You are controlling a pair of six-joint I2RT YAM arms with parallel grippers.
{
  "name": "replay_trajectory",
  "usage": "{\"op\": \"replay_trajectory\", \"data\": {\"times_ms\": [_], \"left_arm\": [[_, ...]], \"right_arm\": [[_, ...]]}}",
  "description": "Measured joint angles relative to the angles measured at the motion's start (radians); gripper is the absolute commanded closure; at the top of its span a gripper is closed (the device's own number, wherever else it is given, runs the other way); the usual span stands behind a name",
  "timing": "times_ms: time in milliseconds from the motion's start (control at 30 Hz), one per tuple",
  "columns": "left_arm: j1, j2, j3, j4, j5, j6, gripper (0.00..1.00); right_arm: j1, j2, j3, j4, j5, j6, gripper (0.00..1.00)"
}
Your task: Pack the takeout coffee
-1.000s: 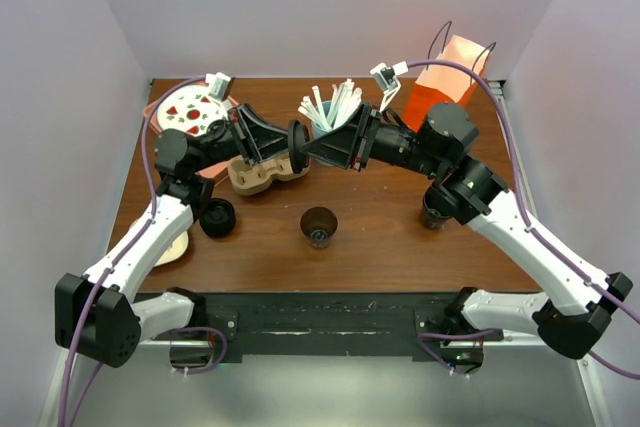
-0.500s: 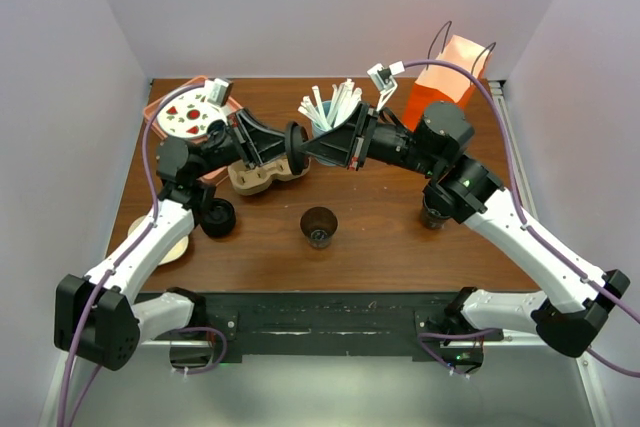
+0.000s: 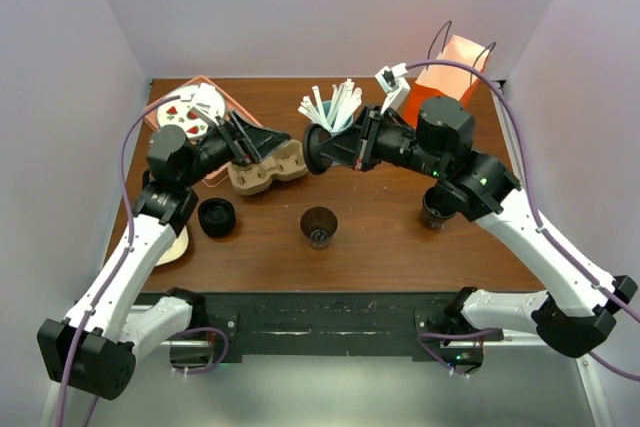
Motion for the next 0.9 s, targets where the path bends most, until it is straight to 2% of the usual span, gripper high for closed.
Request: {"op": "replay_trajectory", "data": {"times_ms": [133,267,467,633,900], "left_arm": [[0.053,-0.029,0.024,-0.257,-0.159,0.094,0.0],[0.061,-0.071,0.024,-0.507,-0.347,0.158,0.0],[0.063,-0.094,0.024,-0.745,-0.523,0.2,0.01],[0.063,-0.091,0.01,-0.845,-0.583,0.199,0.03],[0.063,-0.089,0.001,-0.886,-0.612,0.201,0.03]], "right_arm": [[0.0,0.016,0.076,-0.191,0.101,-0.082,1.0],[0.002,0.084,0.114,-0.371,0.198,-0.132,1.0],[0.07,0.256,0.074,-0.55,0.323,-0.158,1.0],[0.151,0.392,0.098,-0.629,0.387,-0.172,1.0],[0.23,0.547,0.229,-0.71,0.448,-0.191,1.0]]}}
